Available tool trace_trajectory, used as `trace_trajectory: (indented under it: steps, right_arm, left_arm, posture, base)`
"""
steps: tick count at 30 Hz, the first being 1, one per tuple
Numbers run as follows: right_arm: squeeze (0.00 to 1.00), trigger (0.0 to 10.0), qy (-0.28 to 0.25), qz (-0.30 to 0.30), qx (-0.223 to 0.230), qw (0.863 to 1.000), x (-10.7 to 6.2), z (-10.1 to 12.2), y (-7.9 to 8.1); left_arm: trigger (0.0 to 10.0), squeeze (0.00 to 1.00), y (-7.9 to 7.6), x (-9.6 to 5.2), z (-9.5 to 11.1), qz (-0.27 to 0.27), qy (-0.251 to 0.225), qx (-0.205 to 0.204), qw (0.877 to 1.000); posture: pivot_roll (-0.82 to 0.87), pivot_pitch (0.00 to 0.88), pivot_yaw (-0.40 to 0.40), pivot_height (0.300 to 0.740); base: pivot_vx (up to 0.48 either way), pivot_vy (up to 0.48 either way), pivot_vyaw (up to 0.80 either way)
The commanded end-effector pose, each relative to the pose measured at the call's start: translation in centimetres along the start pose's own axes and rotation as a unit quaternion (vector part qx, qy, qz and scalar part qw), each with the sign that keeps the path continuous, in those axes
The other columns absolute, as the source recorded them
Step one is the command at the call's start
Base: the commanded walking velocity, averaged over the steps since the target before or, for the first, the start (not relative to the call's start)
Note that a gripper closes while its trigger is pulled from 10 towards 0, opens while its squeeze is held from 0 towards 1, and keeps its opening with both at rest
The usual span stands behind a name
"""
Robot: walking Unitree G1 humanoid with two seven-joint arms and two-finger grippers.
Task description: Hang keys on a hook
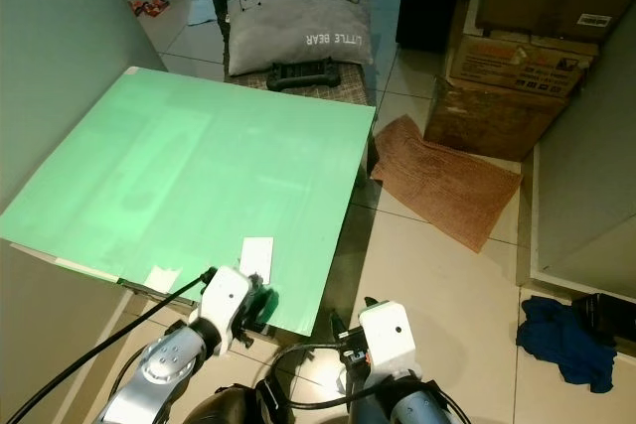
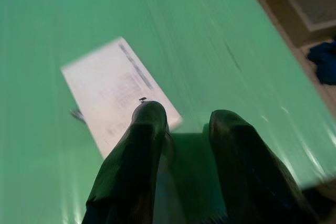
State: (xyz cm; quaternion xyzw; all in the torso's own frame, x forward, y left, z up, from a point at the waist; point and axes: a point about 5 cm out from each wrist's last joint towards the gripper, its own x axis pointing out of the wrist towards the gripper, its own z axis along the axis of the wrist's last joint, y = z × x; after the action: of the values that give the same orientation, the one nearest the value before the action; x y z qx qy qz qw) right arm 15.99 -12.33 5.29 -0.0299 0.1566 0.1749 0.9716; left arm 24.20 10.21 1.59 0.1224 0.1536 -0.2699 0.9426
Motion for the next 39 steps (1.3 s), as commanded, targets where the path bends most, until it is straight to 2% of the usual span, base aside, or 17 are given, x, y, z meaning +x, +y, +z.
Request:
trace_trajectory:
  steps: [1,4,10,16,22,32,39]
  right_arm:
    - [0.0,10.0,-0.003,0.004,0.0,1.0,-0.3,0.0,0.4]
    - [0.0,10.0,-0.001,0.002,0.001,1.0,-0.4,0.0,0.3]
    - [0.0,10.0,0.002,0.001,0.0,1.0,-0.7,-0.3,0.4]
    - [0.0,10.0,0.005,-0.001,0.0,1.0,-0.8,-0.4,0.2]
    - [0.0,10.0,0.009,0.001,0.0,1.0,-0.8,-0.7,0.2]
    - [0.0,10.0,0.011,0.006,-0.003,1.0,-0.8,-0.8,0.3]
    - [0.0,10.0,0.013,0.004,-0.005,1.0,-1.1,-0.9,0.2]
  left_arm:
    - [10.0,0.0,0.3,-0.2,-0.9,0.018,0.015,0.011,1.0]
    - [10.0,0.0,1.2,0.2,-0.7,0.043,0.014,0.023,0.999]
    - [10.0,0.0,1.3,0.4,-1.0,0.042,0.016,0.025,0.999]
    - [10.0,0.0,1.1,-0.4,-1.2,0.042,0.002,0.019,0.999]
    - [10.0,0.0,0.8,-1.5,-2.5,0.036,0.02,0.015,0.999]
    - [10.0,0.0,0.4,-1.5,-3.0,0.04,0.028,0.011,0.999]
    - [10.0,0.0,-0.5,-1.6,-2.7,0.032,0.019,0.013,0.999]
  posture:
    - [-0.26,0.249,0.141,0.74]
    - [-0.26,0.254,0.141,0.74]
    - [-0.26,0.255,0.142,0.74]
    - [-0.27,0.257,0.141,0.74]
    - [-0.26,0.258,0.134,0.74]
    - [-0.26,0.26,0.126,0.74]
    - [-0.27,0.262,0.126,0.74]
  base:
    - [0.0,0.0,0.0]
    - [0.0,0.0,0.0]
    - [0.0,0.0,0.0]
    - [0.0,0.0,0.0]
    - [0.0,0.0,0.0]
    - [0.0,0.0,0.0]
    - [0.0,0.0,0.0]
